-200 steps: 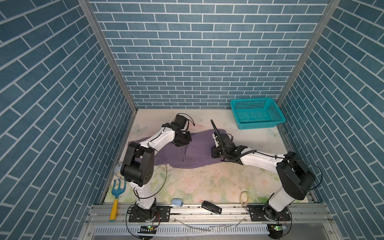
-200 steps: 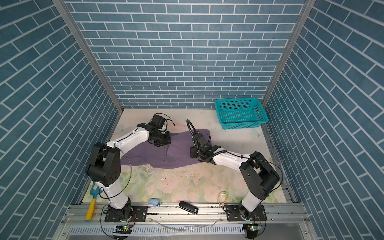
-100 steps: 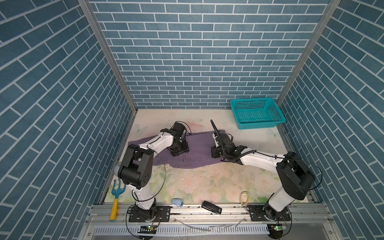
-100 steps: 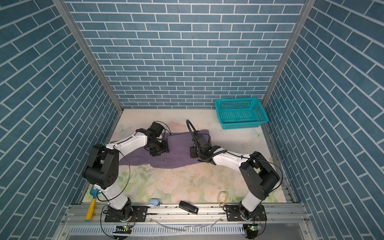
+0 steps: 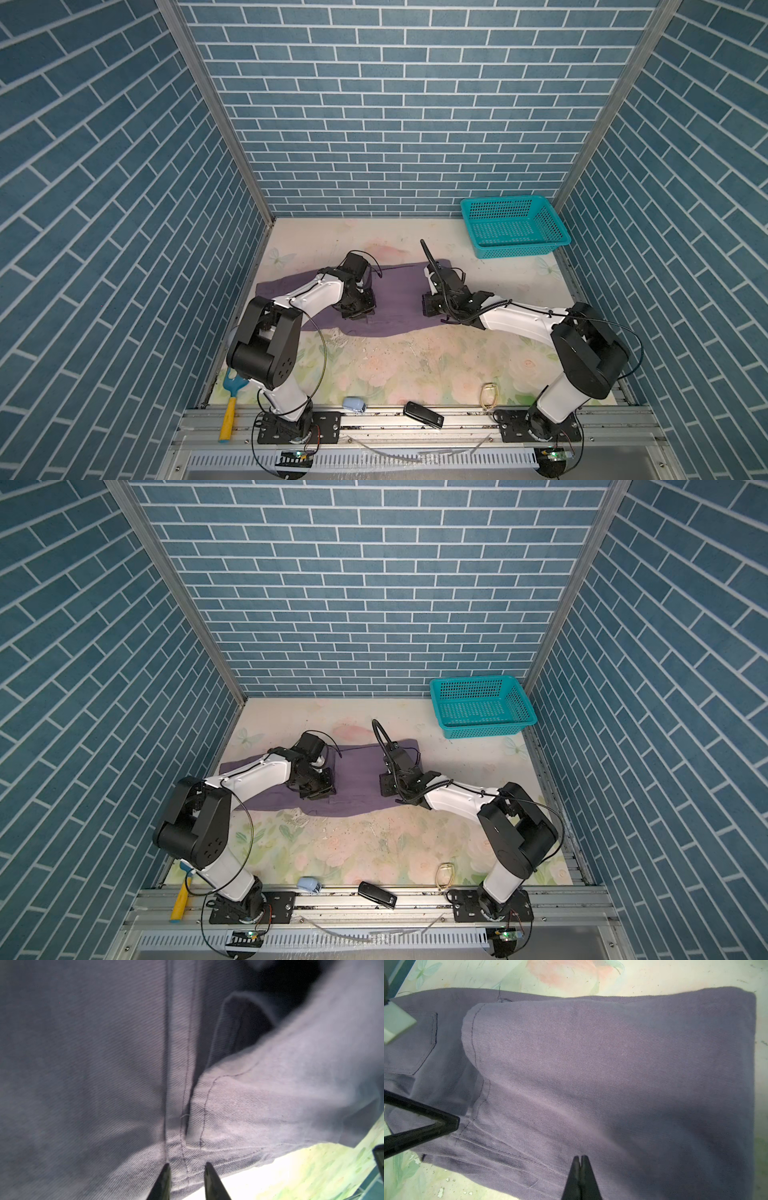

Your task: Fold and stack the trousers

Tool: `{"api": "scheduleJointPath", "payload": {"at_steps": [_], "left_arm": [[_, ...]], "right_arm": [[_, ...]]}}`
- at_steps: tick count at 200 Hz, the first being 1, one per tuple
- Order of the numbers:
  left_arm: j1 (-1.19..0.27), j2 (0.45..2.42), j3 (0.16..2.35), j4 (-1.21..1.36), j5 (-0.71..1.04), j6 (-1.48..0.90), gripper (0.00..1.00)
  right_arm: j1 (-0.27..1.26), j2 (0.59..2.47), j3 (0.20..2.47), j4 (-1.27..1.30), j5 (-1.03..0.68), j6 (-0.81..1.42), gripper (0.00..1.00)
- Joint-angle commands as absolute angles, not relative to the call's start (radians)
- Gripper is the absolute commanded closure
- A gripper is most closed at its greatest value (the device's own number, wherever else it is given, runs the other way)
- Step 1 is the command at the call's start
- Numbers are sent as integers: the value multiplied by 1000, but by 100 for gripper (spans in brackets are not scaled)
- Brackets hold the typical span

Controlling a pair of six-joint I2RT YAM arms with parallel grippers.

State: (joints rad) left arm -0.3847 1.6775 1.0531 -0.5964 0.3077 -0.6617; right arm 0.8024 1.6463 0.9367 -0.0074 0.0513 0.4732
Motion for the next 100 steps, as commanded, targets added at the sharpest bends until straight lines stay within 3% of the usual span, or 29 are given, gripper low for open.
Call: {"api": "scheduleJointPath", "payload": {"at_steps": [1, 81, 100], "left_arm": [[-398, 1674, 1080, -593, 291, -661, 73], [-446, 1839, 1115, -557, 258, -663, 76], [-449, 1848, 1117, -566, 251, -661, 70]], "right_arm": [[808, 1657, 939, -1, 54, 458, 100], [807, 1666, 939, -6, 60, 462, 100], [807, 1666, 933, -8, 64, 462, 100]]}}
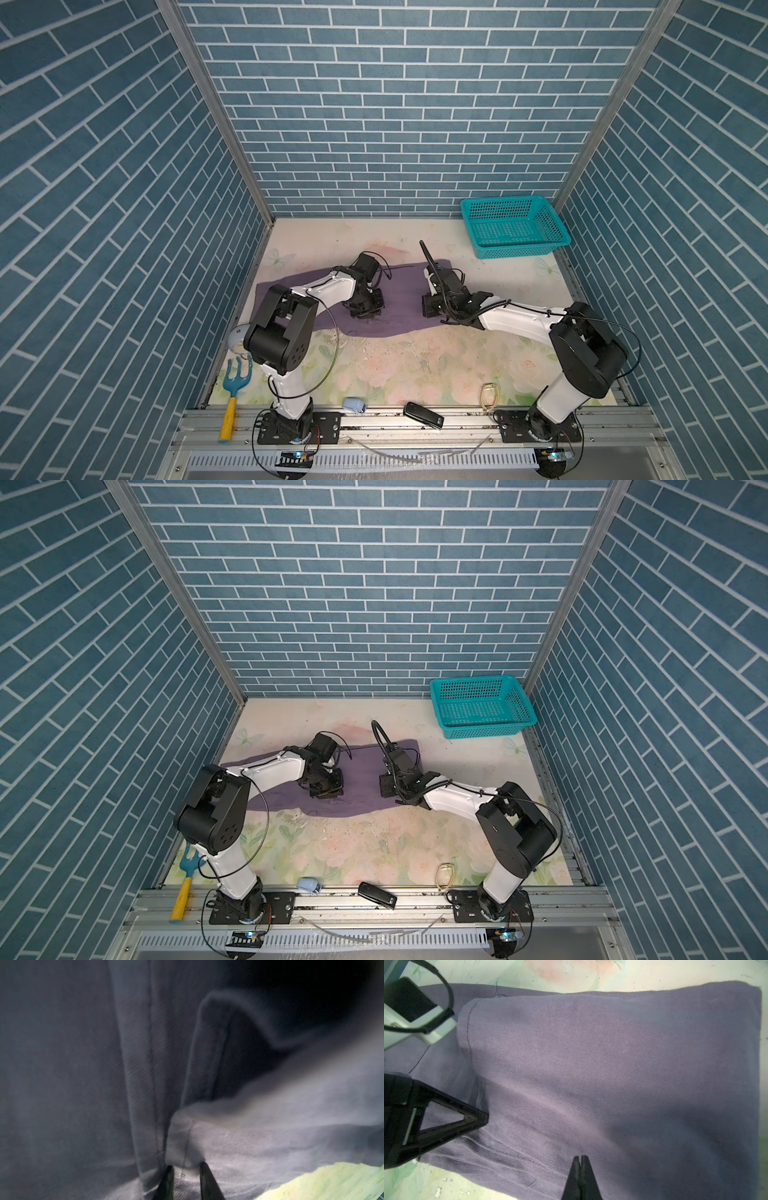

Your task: Fold and stack the trousers

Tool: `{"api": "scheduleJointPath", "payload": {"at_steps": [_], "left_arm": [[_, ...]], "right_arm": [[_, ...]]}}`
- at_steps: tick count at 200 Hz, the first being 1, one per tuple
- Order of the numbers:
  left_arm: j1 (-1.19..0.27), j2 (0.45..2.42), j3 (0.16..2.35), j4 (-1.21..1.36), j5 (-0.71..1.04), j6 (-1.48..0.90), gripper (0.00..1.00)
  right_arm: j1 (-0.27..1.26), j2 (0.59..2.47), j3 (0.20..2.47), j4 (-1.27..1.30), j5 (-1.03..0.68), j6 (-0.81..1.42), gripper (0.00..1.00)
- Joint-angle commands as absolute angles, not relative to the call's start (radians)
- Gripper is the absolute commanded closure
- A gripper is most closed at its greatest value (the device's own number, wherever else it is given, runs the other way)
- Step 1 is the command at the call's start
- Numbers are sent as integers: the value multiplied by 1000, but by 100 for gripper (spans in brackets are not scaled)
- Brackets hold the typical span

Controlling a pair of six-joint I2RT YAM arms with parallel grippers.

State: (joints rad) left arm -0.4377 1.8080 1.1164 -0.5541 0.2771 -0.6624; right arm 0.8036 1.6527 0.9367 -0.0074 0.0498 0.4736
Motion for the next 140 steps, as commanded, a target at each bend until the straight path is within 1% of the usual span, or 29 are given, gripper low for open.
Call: {"api": "scheduleJointPath", "payload": {"at_steps": [1, 7, 20, 25, 43, 104, 140], "left_arm": [[-448, 1848, 1117, -567, 250, -661, 69], [-450, 1848, 1118, -571, 245, -659, 65], [-451, 1844, 1121, -582, 233, -654, 66], [-450, 1842, 1124, -587, 227, -652, 71], [-452, 1834, 1138, -610, 205, -643, 100], [-451, 1772, 1251, -715, 136, -611, 100], [-451, 1732, 1307, -765, 126, -600, 100]], "right_arm": [[806, 1667, 933, -8, 64, 462, 100], [807, 1669, 933, -8, 64, 462, 100], [808, 1671, 934, -8, 64, 463, 100], [807, 1673, 934, -8, 62, 463, 100], [807, 1675, 936, -6, 62, 465, 100], [808, 1684, 939, -9, 66, 465, 100], [808, 1682, 931, -3, 73, 467, 100]]}}
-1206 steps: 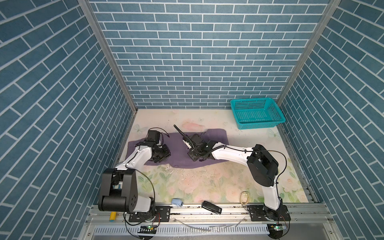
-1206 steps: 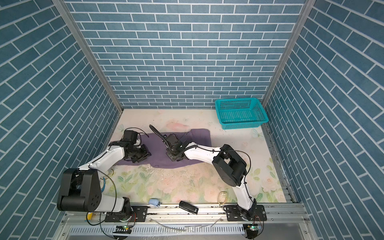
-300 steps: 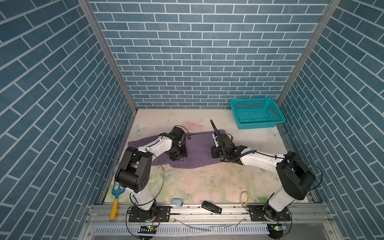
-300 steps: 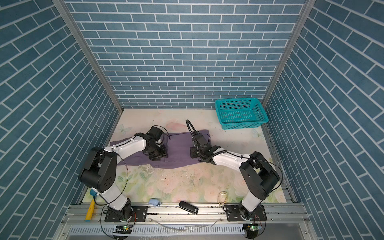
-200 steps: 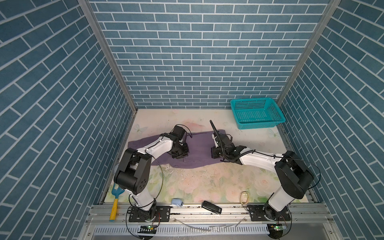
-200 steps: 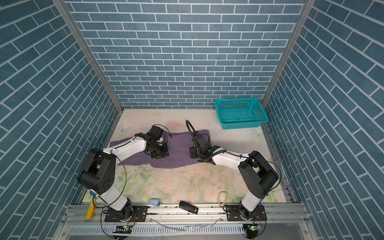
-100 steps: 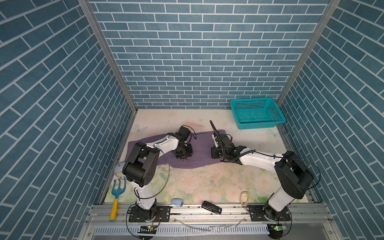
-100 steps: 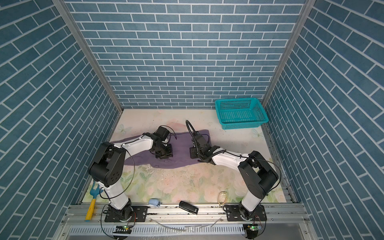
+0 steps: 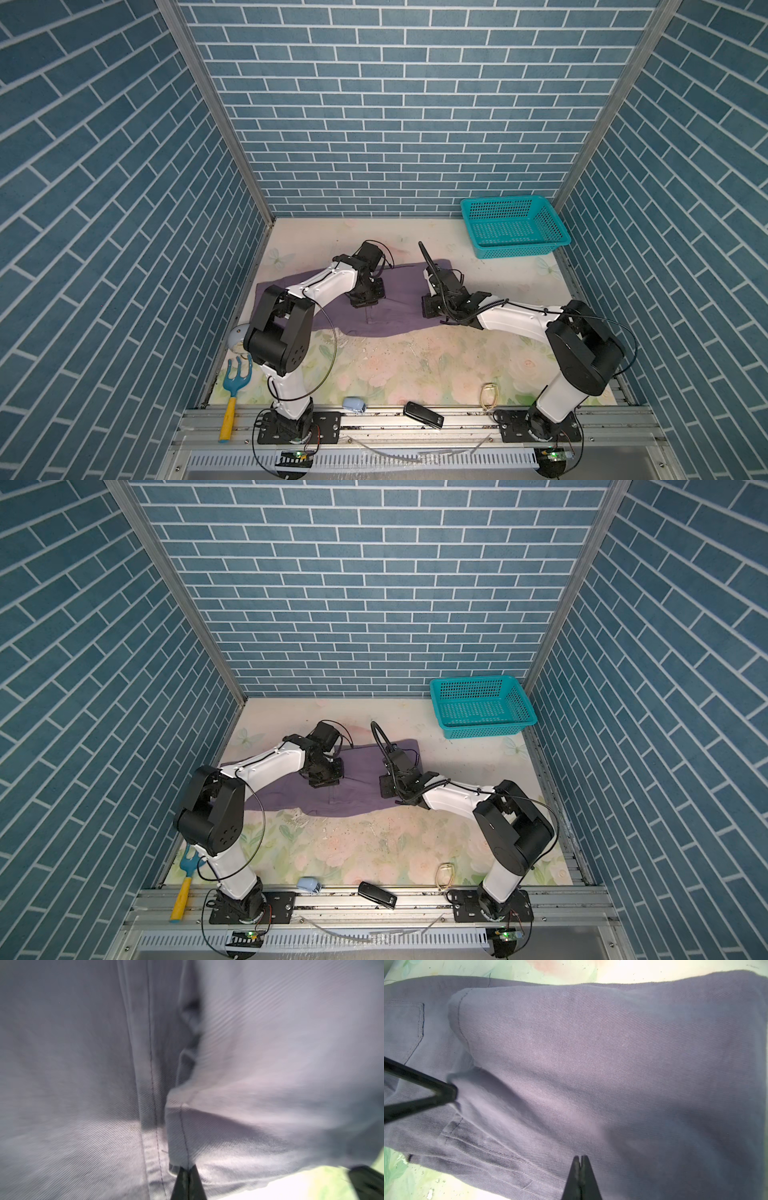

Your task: Fold and stack the trousers

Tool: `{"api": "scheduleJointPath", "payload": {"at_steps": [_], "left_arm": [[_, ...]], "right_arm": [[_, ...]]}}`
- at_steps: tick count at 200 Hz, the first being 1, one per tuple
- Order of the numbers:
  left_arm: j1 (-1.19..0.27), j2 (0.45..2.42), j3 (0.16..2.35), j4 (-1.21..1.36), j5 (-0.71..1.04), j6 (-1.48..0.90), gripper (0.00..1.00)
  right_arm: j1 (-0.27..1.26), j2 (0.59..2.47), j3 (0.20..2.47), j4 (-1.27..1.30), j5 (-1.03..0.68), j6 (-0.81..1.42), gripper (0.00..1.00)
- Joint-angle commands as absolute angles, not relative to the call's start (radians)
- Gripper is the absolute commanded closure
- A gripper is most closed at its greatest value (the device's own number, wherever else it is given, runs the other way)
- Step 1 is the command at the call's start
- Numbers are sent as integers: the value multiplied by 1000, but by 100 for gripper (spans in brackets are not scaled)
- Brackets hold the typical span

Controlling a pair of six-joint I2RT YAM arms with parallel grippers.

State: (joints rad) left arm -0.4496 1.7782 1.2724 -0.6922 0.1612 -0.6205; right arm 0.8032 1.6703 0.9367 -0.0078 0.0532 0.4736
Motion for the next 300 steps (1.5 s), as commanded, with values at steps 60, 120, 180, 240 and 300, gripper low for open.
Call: {"api": "scheduleJointPath", "payload": {"at_steps": [60, 120, 180, 240, 300], "left_arm": [[-470, 1612, 1233, -811, 147, -635, 100], [-505, 1651, 1099, -702, 219, -682, 92], [-506, 1701, 1192, -747, 202, -645, 46], [-382, 1730, 1425, -785, 109, -592, 46], [-262, 1956, 1504, -607, 275, -670, 46]], "right_arm": [[806, 1671, 920, 24, 63, 475, 100], [807, 1648, 900, 34, 67, 485, 100], [807, 1610, 865, 13, 95, 482, 100], [815, 1617, 910, 21, 36, 475, 99], [978, 1706, 1063, -55, 118, 336, 57]]}}
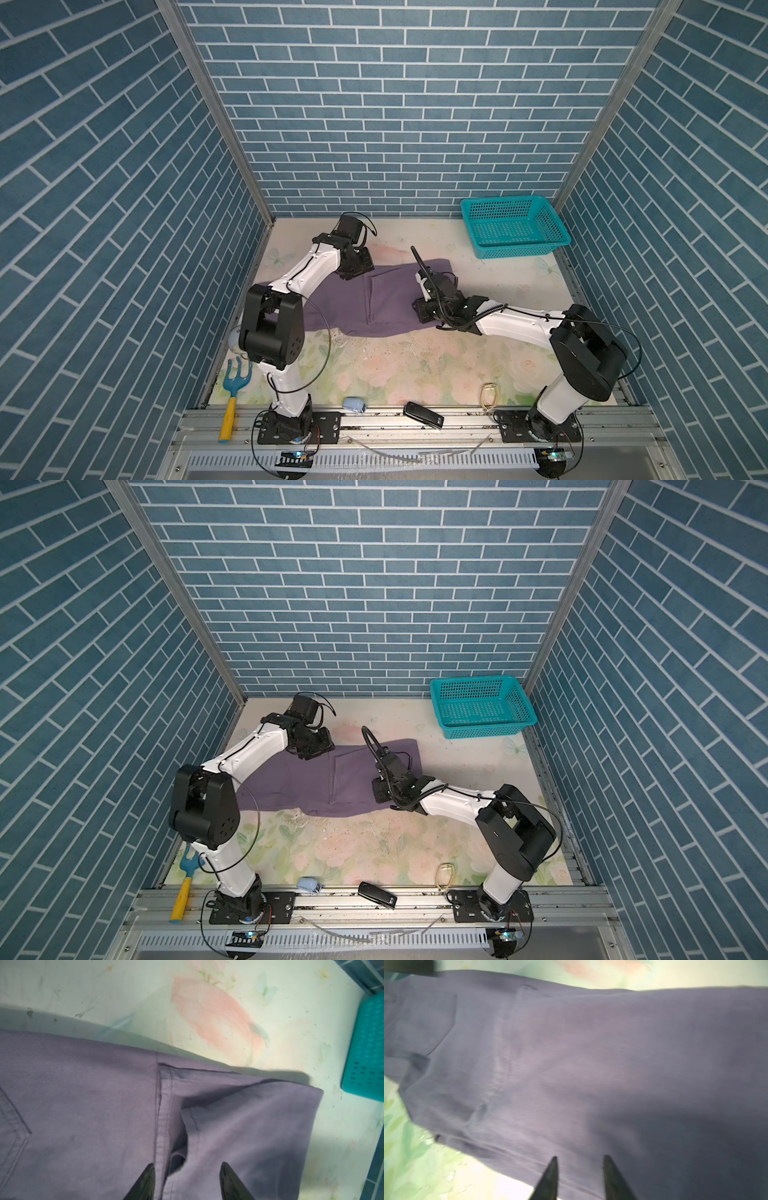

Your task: Fold and stack the trousers

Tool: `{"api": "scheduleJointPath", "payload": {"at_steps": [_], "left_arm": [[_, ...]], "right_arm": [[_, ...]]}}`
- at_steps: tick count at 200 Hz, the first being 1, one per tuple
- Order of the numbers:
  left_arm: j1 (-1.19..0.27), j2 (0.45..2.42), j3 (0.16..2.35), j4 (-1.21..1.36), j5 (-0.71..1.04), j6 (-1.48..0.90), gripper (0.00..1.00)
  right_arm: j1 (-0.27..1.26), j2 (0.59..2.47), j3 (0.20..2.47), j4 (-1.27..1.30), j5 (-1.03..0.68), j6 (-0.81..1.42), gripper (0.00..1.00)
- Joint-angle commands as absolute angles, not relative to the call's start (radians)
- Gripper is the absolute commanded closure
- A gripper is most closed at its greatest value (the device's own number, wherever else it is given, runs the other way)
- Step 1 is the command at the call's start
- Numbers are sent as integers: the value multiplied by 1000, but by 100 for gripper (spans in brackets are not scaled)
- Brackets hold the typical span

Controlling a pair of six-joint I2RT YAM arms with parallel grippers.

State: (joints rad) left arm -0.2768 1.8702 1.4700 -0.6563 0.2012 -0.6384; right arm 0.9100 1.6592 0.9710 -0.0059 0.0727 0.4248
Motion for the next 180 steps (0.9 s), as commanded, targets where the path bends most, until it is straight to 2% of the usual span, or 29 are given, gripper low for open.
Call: {"api": "scheduleJointPath", "payload": {"at_steps": [1, 37, 87, 109, 138, 149, 180], "left_arm": [[-262, 1961, 1507, -605, 277, -670, 46], [-263, 2069, 1578, -584, 330, -680, 46], [-262, 2118, 1589, -509, 377, -727, 48], [-262, 2143, 1595, -476, 409, -746, 64], [-262, 2155, 1599, -449, 448, -771, 93], [-262, 2147, 1601, -455, 453, -771, 96], [-262, 2104, 1613, -522, 410, -750, 96]], "right_arm": [[982, 1708, 1065, -57, 118, 331, 56], [1098, 1825, 1190, -129, 158, 201, 49], [1123, 1946, 1303, -142, 114, 175, 48], [1124, 1989, 1338, -151, 98, 183, 48], [1113, 2002, 1305, -114, 83, 228, 49], [1104, 1988, 1272, -93, 70, 255, 49], [1072, 1925, 1164, -27, 43, 331, 49]]}}
